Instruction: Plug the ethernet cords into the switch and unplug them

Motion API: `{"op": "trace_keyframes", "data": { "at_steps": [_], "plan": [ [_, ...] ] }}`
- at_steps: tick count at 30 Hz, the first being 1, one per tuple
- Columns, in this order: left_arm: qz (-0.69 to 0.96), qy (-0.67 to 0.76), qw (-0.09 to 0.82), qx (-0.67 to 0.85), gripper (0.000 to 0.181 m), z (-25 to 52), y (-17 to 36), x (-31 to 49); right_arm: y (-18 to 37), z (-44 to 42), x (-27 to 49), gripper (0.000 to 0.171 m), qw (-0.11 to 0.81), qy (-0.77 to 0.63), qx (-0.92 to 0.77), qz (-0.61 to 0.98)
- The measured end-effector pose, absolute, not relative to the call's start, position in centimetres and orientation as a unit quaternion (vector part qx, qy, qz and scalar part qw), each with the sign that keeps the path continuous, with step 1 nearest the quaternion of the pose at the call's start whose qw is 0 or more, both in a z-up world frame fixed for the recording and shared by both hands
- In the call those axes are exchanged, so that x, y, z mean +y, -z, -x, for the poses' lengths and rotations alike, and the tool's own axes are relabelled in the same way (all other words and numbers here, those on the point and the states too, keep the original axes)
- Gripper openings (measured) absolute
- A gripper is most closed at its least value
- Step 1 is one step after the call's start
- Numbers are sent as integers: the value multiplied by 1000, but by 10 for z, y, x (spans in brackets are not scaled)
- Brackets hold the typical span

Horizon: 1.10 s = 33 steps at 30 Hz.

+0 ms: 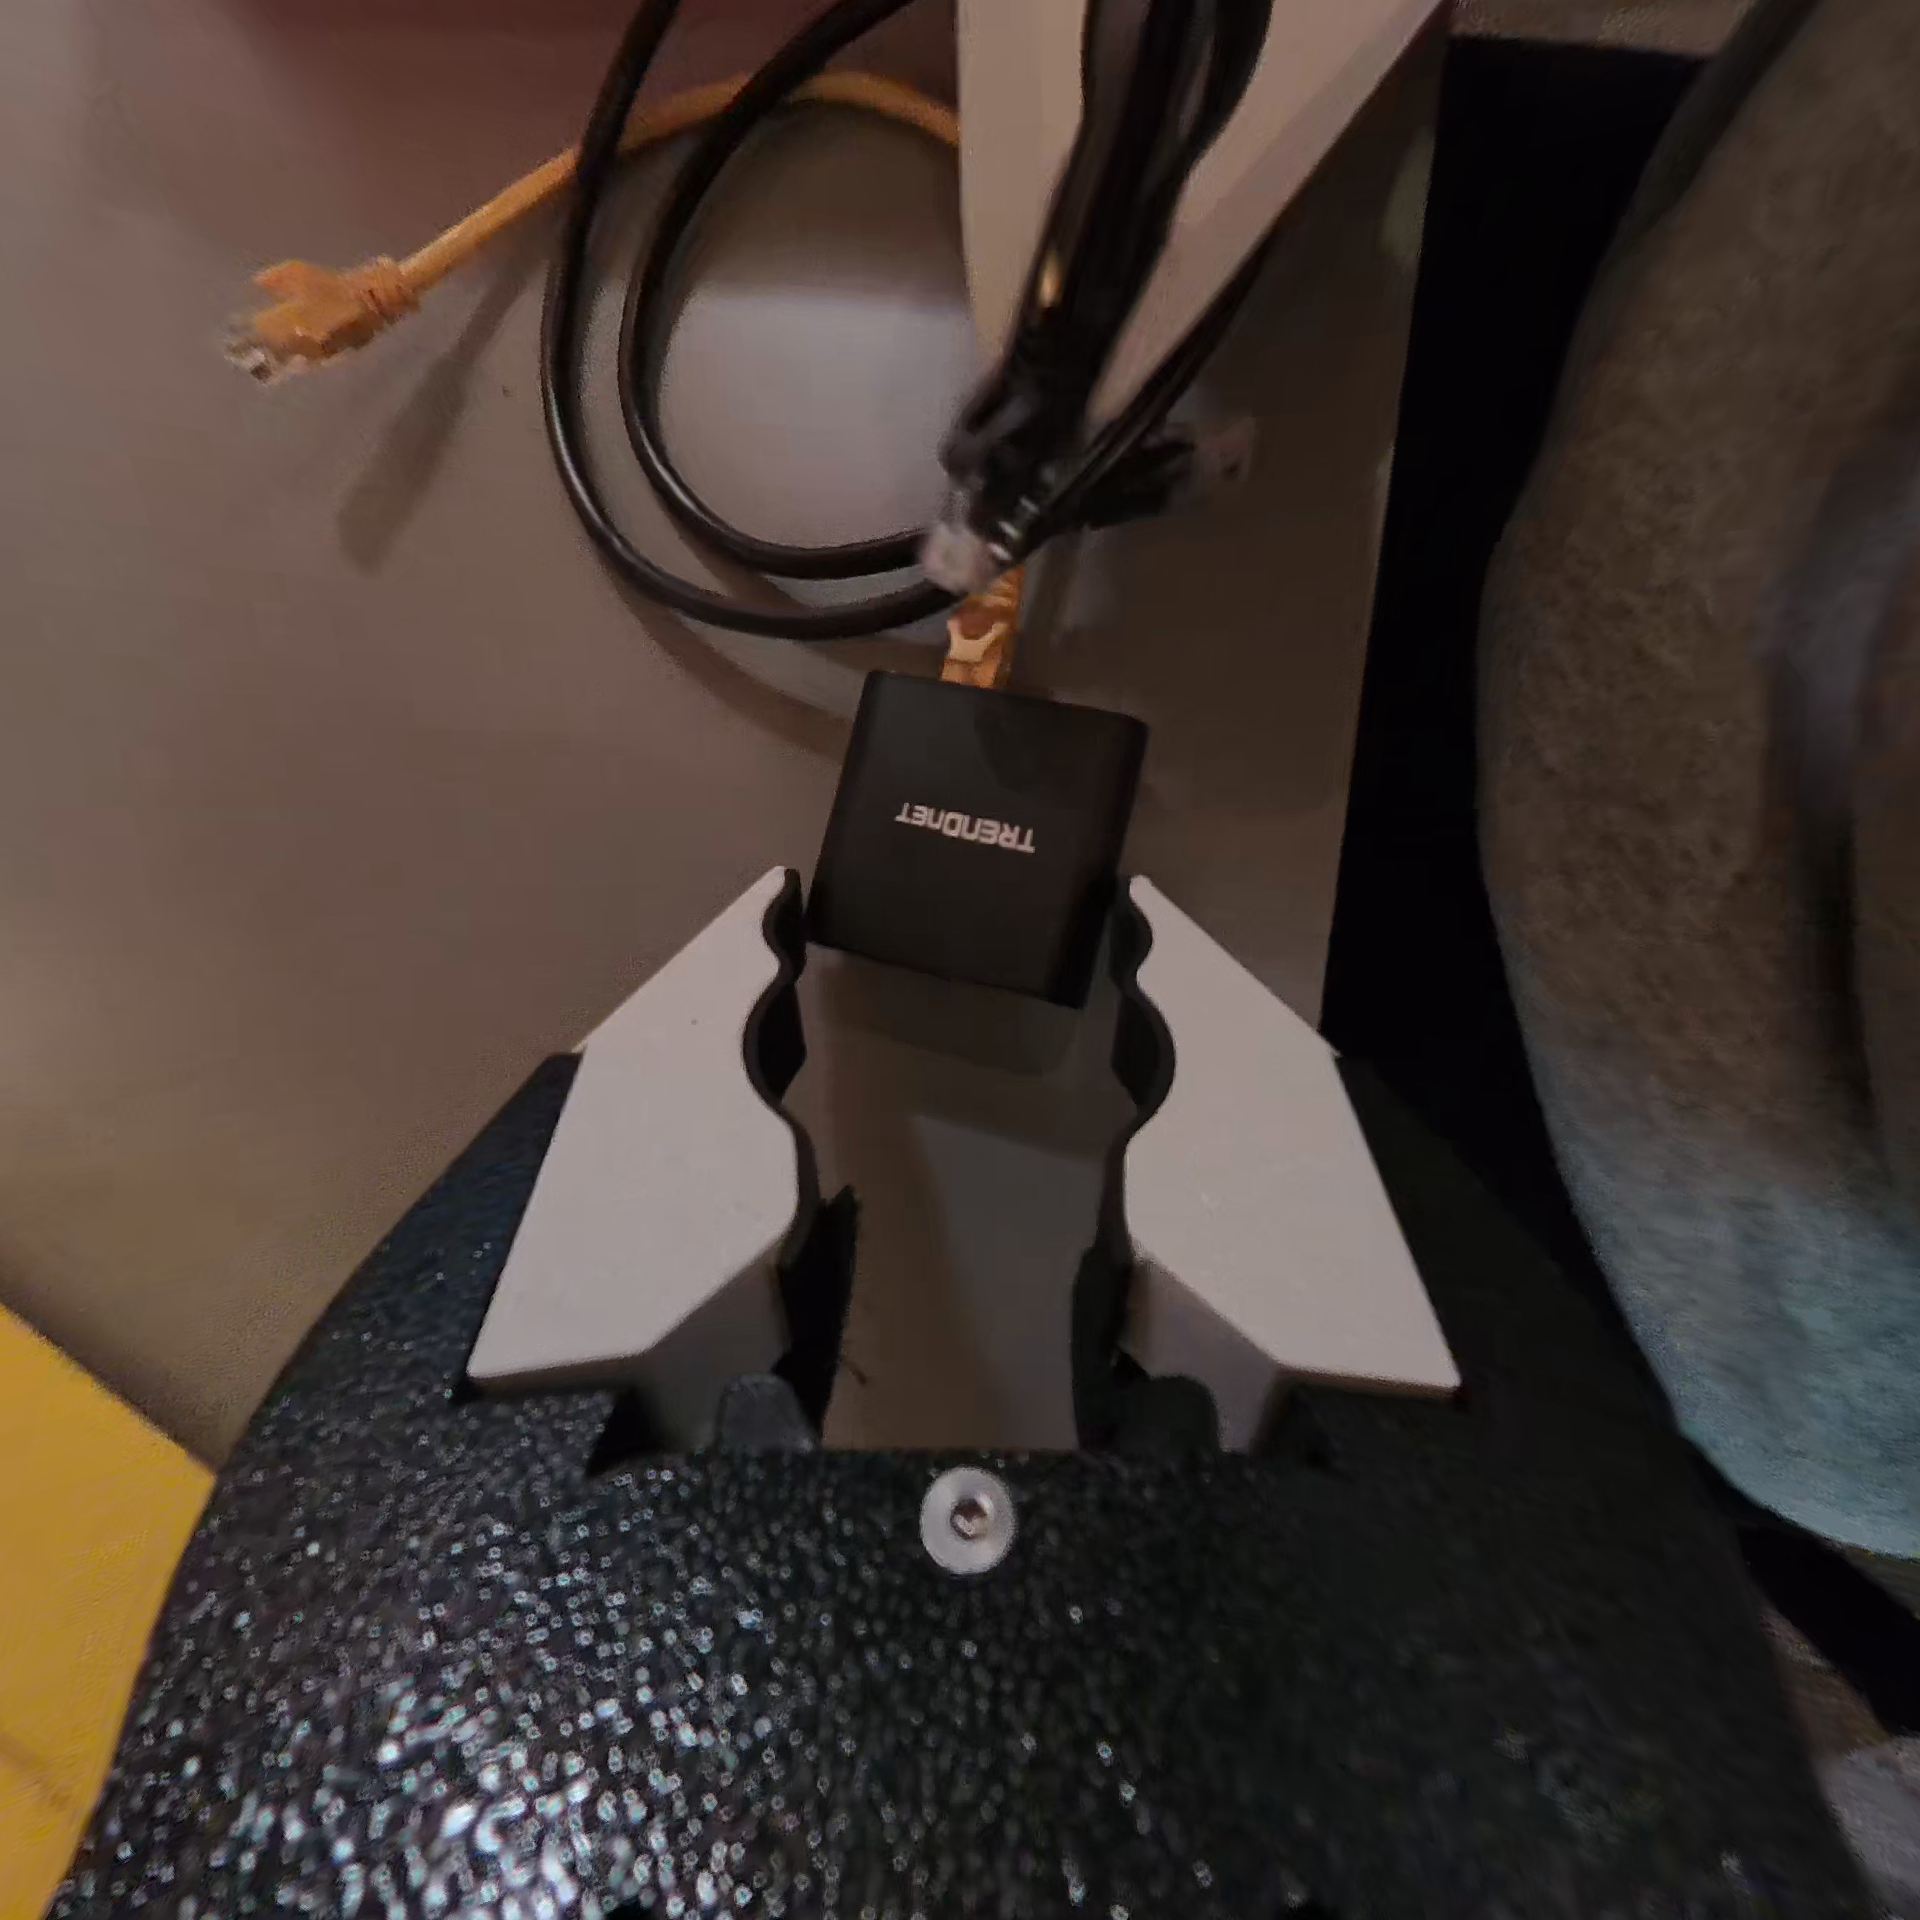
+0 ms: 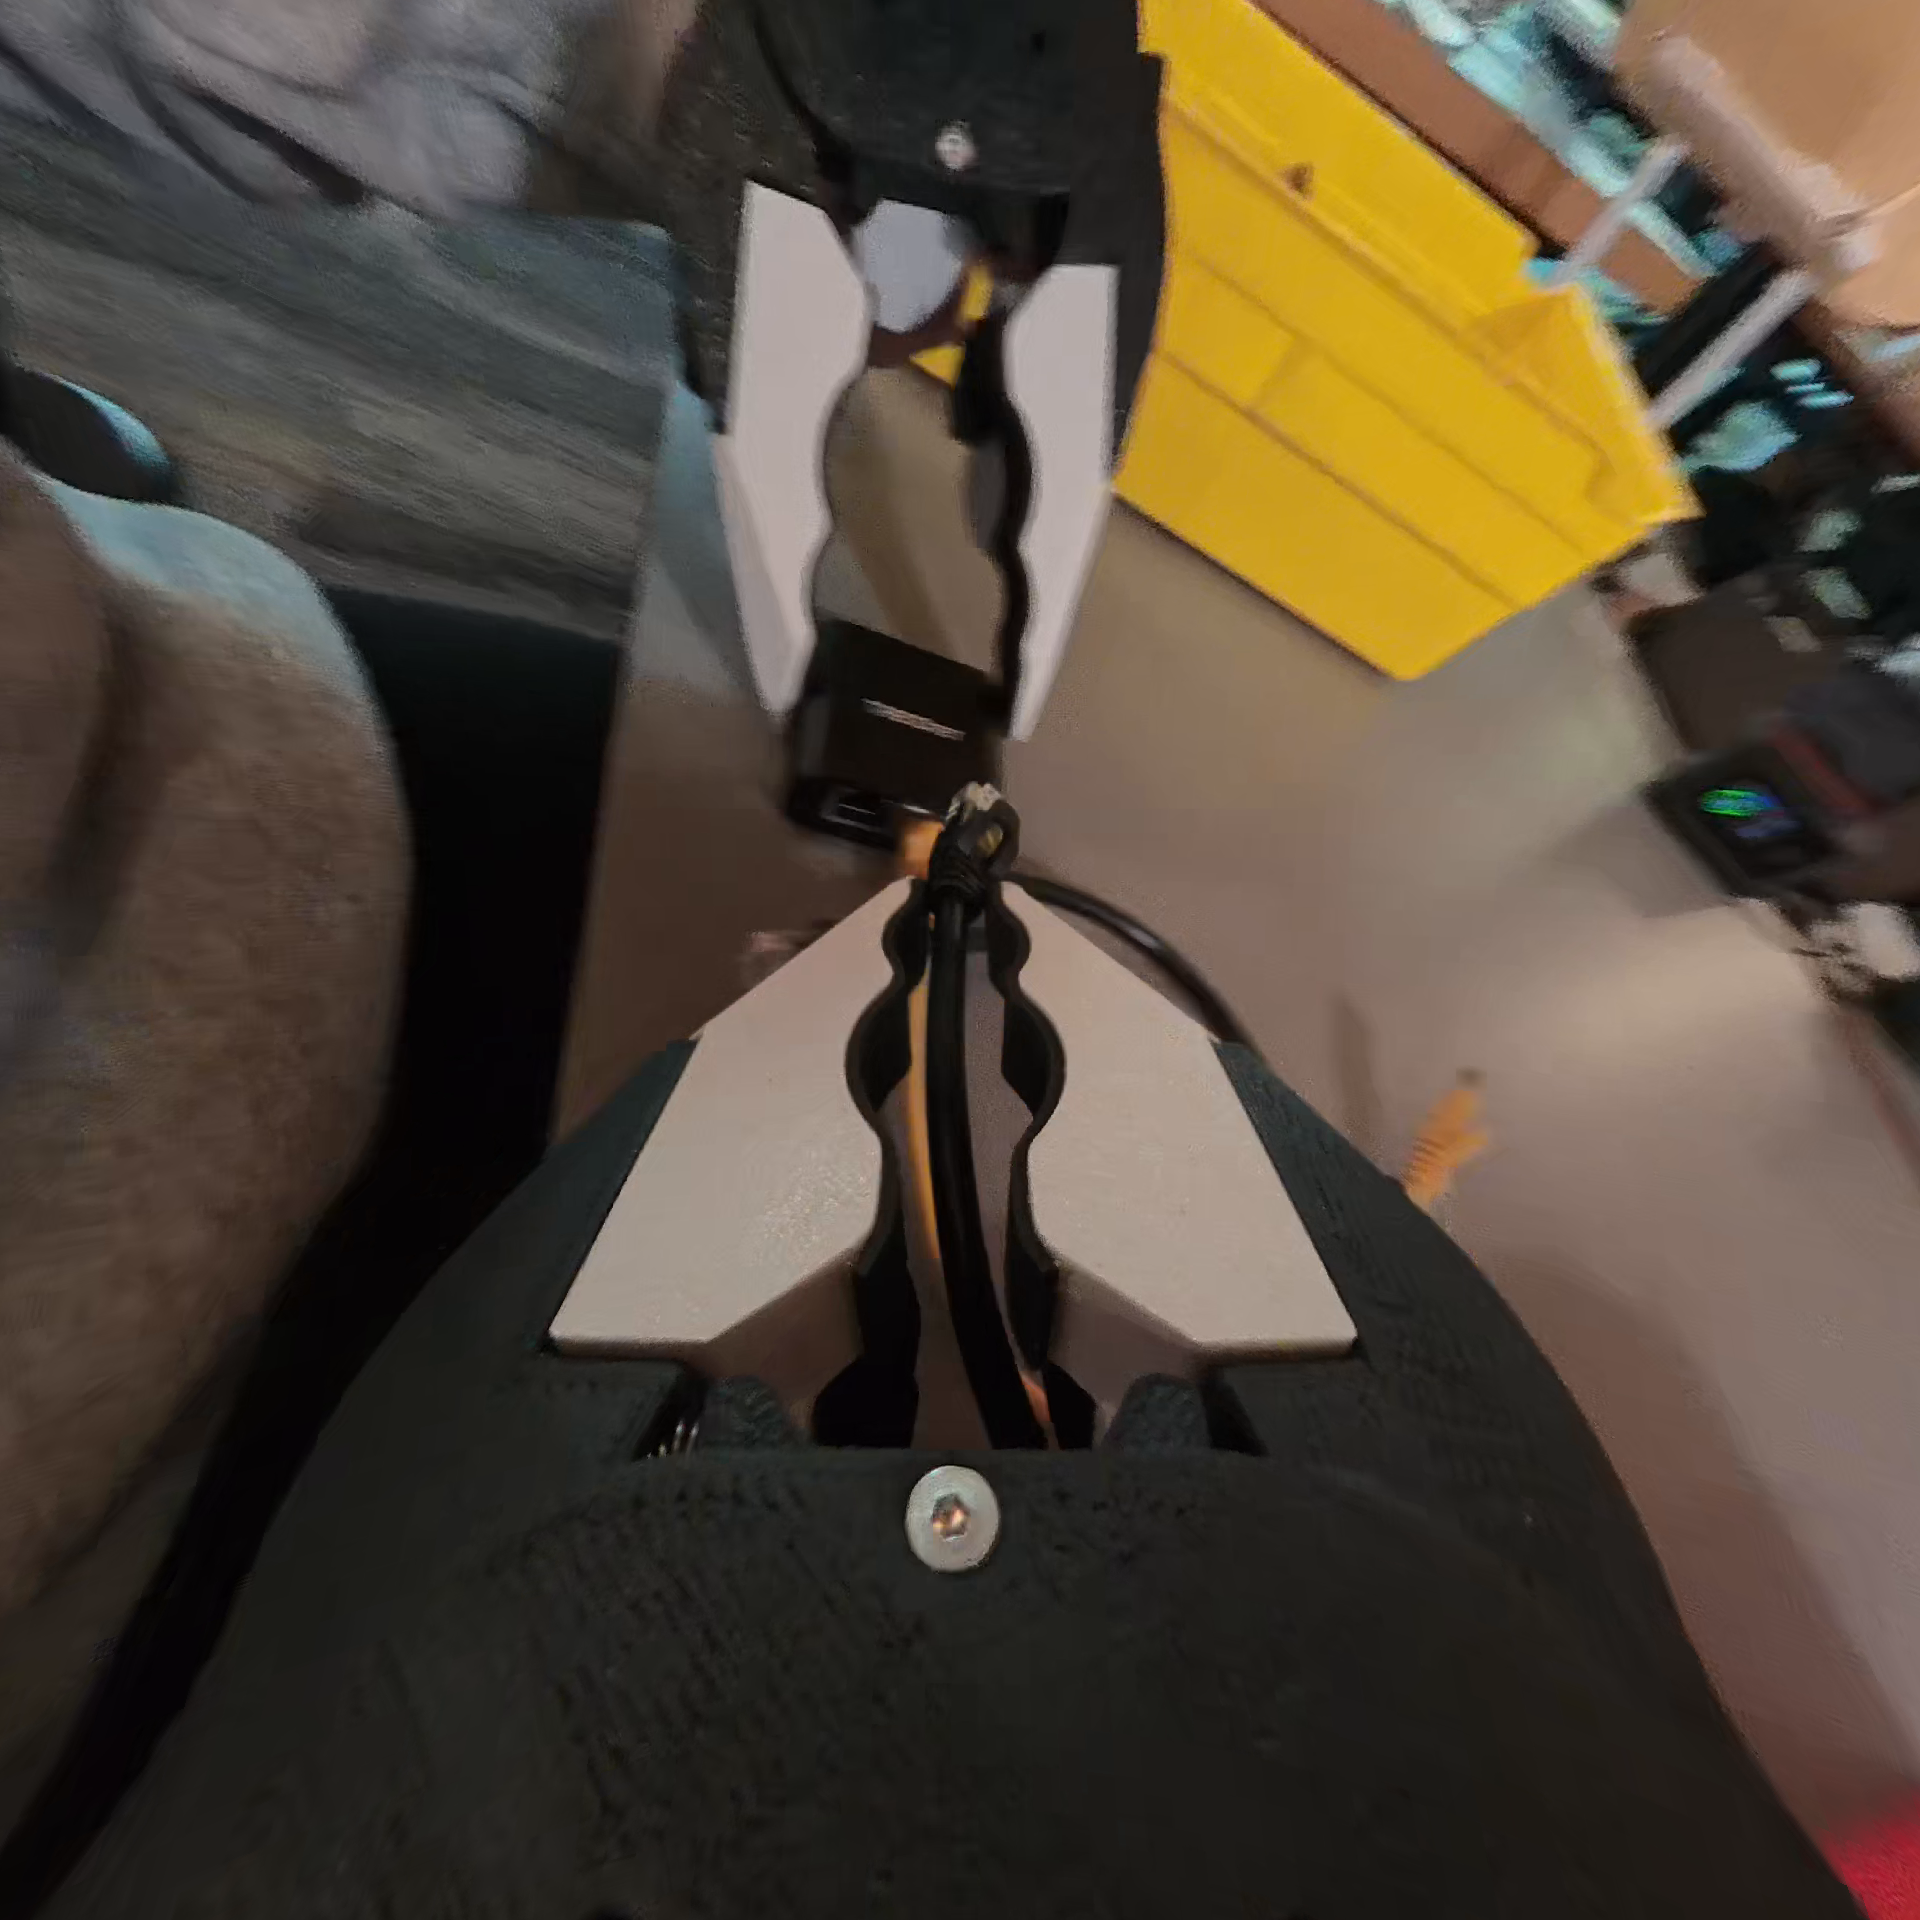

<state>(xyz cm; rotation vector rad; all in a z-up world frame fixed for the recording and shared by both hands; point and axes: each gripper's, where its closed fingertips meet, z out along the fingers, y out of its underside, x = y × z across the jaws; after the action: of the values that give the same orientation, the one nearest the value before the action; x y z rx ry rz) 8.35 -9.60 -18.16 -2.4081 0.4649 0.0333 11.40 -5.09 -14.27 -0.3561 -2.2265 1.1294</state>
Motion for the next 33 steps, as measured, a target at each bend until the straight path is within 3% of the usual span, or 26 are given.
{"op": "trace_keyframes", "data": {
  "at_steps": [4, 8, 9, 13, 17, 21, 23, 25, 28, 29, 31, 33],
  "plan": [
    [927, 37, 352, 121, 57, -82, 180, -92, 131, -78, 3, 8, 441, -305, -819, 205],
    [923, 111, 364, 47, 56, -80, 176, -89, 144, -68, 28, 11, 444, -240, -832, 229],
    [921, 128, 368, 30, 56, -79, 175, -89, 138, -71, 21, 25, 447, -260, -830, 209],
    [909, 198, 367, -8, 56, -84, 171, -88, 111, -106, -40, 51, 428, -365, -825, 48],
    [893, 265, 363, -6, 56, -97, 168, -86, 142, -114, -72, 47, 403, -307, -862, -16],
    [885, 294, 360, 4, 56, -108, 167, -88, 159, -111, -83, 21, 409, -271, -871, -27],
    [887, 269, 374, 19, 57, -107, 164, -87, 161, -110, -82, 20, 406, -277, -871, -13],
    [886, 221, 402, 72, 78, -113, 155, -84, 158, -109, -81, 20, 379, -304, -874, 27],
    [899, 59, 391, 188, 79, -111, 160, -83, 154, -107, -79, 20, 336, -350, -871, 78],
    [902, 20, 375, 214, 71, -110, 164, -82, 154, -107, -78, 20, 326, -360, -869, 91],
    [906, -30, 350, 238, 31, -106, 170, -80, 153, -109, -79, 20, 303, -385, -866, 104],
    [899, -59, 352, 255, 22, -103, 169, -78, 144, -113, -80, 25, 291, -415, -854, 112]
  ]
}}
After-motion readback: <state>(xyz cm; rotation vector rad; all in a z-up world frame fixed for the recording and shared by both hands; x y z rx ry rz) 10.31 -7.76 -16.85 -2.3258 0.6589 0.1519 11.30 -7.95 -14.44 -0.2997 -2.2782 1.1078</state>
